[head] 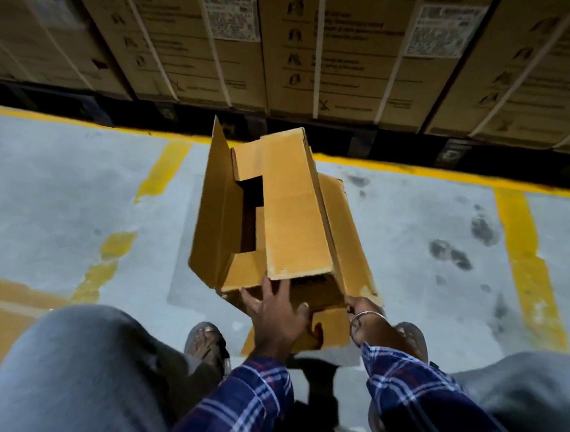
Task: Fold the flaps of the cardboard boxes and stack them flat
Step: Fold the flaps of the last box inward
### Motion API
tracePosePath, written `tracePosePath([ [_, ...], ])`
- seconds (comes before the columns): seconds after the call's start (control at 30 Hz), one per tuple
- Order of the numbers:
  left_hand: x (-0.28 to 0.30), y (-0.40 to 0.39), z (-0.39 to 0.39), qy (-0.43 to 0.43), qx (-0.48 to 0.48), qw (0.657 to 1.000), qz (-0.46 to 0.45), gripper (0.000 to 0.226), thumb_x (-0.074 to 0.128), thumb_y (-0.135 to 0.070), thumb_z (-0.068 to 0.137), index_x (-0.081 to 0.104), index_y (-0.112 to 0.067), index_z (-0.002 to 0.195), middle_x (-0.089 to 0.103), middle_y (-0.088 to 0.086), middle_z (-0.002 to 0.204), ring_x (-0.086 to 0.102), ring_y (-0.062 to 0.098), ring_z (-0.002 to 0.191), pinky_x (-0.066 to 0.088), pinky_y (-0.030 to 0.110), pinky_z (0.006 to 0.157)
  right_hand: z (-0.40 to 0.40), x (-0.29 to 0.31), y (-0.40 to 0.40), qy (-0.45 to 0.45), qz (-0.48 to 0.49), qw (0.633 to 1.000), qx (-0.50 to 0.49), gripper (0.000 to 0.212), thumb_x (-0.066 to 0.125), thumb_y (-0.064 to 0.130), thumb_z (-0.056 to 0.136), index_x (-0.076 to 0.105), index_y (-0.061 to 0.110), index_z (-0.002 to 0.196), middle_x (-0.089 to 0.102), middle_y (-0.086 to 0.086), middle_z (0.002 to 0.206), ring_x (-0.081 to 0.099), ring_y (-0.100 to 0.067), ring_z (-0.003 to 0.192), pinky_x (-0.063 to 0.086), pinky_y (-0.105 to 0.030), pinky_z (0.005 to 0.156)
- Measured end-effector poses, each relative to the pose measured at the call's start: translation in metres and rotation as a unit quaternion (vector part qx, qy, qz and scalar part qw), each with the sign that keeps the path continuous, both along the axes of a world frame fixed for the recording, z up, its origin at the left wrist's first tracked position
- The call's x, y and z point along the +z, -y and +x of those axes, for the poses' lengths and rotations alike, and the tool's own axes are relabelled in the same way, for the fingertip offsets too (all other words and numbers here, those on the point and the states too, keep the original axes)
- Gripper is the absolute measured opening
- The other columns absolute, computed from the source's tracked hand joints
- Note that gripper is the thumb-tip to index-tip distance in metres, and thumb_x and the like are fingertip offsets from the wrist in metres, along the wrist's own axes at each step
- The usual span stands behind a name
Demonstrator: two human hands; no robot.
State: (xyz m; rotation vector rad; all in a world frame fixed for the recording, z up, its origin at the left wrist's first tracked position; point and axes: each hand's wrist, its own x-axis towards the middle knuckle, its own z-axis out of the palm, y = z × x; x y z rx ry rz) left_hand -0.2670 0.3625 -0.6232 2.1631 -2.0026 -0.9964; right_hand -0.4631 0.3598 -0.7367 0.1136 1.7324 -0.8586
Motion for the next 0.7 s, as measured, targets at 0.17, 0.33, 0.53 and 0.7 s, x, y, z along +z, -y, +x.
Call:
tracePosePath([
  [0.17,-0.030,-0.009,0.008,0.026,-0.072,0.994,0.082,0.078,0.057,-0.052,0.094,0.015,-0.047,0.160,0.011,-0.001,0.171,0.001,0.040,0.155,0.010,0.060,0.121,0.017,0.048,0.018,-0.082,-0.133,0.979,0.134,0.065,0.074,0.056,0.084,0.061,0.015,0.133,0.064,-0.006,0.128,0.058,-0.027,0.121,0.048,-0.043,0.102],
  [0.33,-0.035,0.003,0.016,-0.044,-0.054,0.997,0.024,0.088,0.057,-0.030,0.098,-0.001,-0.059,0.156,0.046,0.003,0.157,0.045,0.038,0.138,0.036,0.053,0.112,0.035,0.073,0.027,-0.239,-0.149,0.884,0.373,0.093,0.077,0.064,0.077,0.039,0.028,0.154,0.037,-0.008,0.157,0.038,-0.029,0.142,0.037,-0.043,0.114],
  [0.53,-0.025,0.018,0.025,-0.244,0.173,0.954,-0.014,0.078,0.055,-0.007,0.103,0.014,-0.031,0.165,0.037,0.000,0.163,0.045,0.021,0.142,0.040,0.021,0.102,0.068,0.059,0.014,-0.345,-0.047,0.761,0.548,0.124,0.077,0.070,0.071,-0.004,0.038,0.161,-0.013,-0.006,0.169,-0.013,-0.033,0.155,0.007,-0.065,0.120],
  [0.7,-0.020,0.034,0.049,-0.248,0.354,0.896,-0.102,0.082,0.063,-0.008,0.099,0.015,-0.023,0.164,0.036,0.006,0.163,0.039,0.028,0.147,0.043,0.037,0.106,0.075,0.049,0.003,-0.397,-0.019,0.723,0.565,0.135,0.083,0.063,0.067,-0.013,0.039,0.158,-0.022,-0.007,0.167,-0.020,-0.036,0.153,0.007,-0.069,0.117],
])
